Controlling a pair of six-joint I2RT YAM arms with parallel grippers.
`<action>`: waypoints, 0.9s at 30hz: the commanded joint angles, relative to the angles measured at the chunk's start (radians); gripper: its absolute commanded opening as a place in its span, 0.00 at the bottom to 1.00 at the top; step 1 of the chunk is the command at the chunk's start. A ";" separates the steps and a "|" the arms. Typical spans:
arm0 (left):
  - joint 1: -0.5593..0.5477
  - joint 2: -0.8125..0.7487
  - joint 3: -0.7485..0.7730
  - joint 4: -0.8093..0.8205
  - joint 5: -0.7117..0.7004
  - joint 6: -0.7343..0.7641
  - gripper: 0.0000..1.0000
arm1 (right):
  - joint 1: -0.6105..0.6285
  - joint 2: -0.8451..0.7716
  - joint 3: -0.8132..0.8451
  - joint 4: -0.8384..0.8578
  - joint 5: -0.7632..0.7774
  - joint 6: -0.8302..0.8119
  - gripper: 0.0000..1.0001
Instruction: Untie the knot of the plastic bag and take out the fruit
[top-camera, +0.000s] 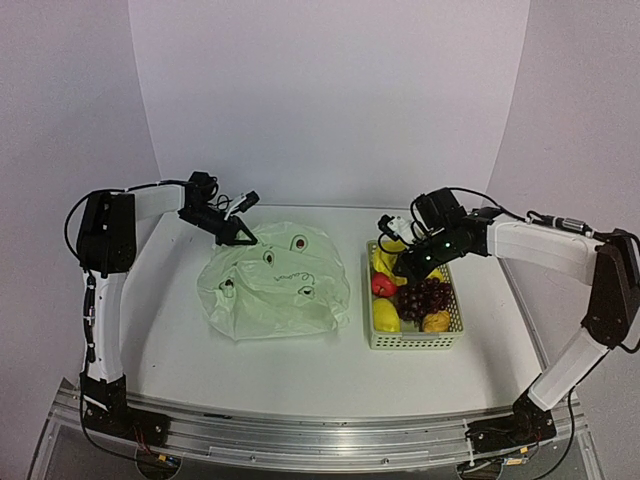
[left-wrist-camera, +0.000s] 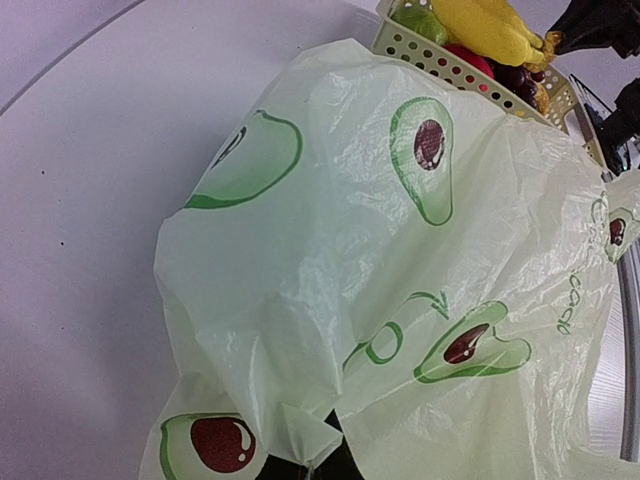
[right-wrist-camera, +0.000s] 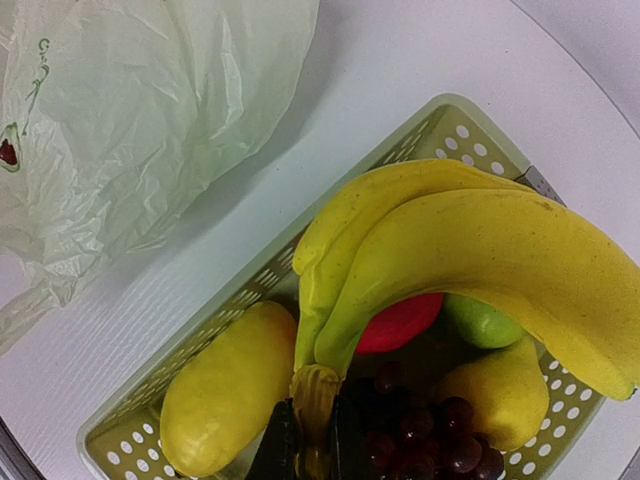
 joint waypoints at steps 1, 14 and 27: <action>-0.005 0.006 0.054 -0.033 0.007 0.025 0.00 | -0.001 -0.063 -0.043 0.000 -0.078 0.045 0.00; 0.004 -0.010 0.156 -0.183 -0.007 0.099 0.50 | -0.001 -0.102 -0.024 -0.002 -0.001 0.105 0.69; 0.006 -0.113 0.227 0.002 -0.072 -0.145 0.69 | -0.108 -0.074 0.186 0.004 0.141 0.297 0.82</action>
